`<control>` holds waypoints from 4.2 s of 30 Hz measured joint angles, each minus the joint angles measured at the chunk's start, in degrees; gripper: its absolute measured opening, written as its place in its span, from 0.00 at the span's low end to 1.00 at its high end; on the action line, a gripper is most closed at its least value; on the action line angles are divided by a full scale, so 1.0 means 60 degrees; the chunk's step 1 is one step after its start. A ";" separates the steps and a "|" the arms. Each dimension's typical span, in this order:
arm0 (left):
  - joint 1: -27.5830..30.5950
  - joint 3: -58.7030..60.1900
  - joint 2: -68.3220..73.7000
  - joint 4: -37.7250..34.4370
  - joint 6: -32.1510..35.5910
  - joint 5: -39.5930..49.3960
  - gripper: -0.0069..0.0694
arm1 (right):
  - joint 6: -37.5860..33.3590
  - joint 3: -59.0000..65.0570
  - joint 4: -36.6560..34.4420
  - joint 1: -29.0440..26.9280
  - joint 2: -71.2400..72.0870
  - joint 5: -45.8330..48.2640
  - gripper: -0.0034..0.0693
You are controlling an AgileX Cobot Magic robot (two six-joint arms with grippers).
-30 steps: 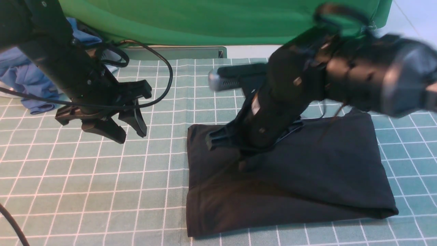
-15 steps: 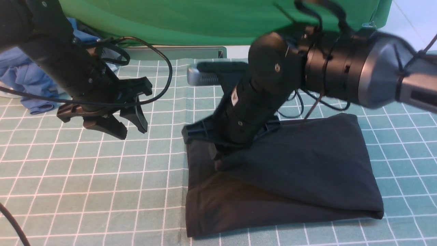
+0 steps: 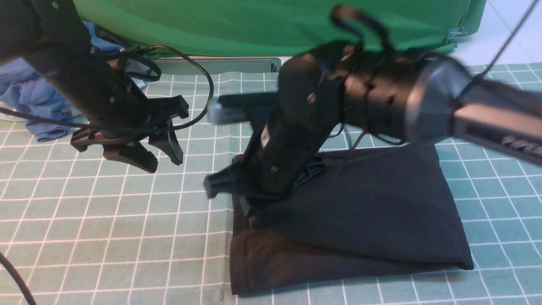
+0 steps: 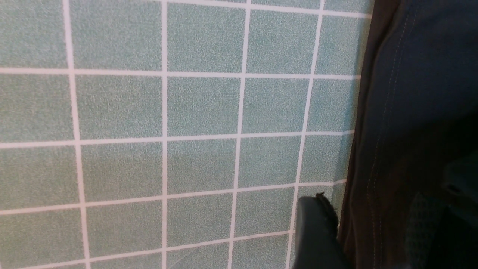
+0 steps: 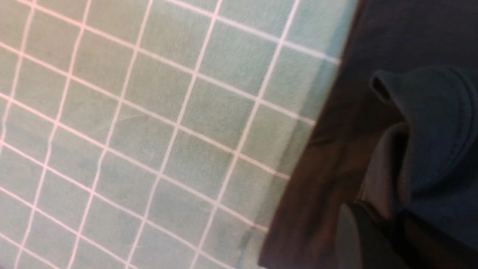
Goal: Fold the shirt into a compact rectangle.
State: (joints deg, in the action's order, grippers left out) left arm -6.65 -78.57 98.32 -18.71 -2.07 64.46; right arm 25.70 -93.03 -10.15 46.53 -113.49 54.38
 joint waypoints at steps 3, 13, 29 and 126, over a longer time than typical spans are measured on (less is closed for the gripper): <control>0.0000 0.0000 0.0000 0.0000 0.0000 -0.0022 0.49 | 0.0000 0.0000 0.0037 0.0111 -0.0462 -0.0322 0.15; 0.0000 0.0000 0.0000 0.0000 0.0010 -0.0051 0.49 | -0.1034 -0.0520 0.0003 0.0030 -0.0534 0.0331 0.59; 0.0000 0.0000 0.0000 0.0000 0.0010 -0.0161 0.49 | -0.3095 -0.1334 0.0304 -0.1154 0.1080 0.2576 0.08; 0.0000 0.0000 -0.0092 -0.0075 -0.0436 -0.0090 0.11 | -0.3426 1.5575 0.2689 -0.7614 1.8831 -0.6855 0.20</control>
State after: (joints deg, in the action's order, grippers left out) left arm -6.65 -78.57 97.77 -19.17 -4.69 63.92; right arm 5.14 0.42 5.98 0.85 -0.51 13.25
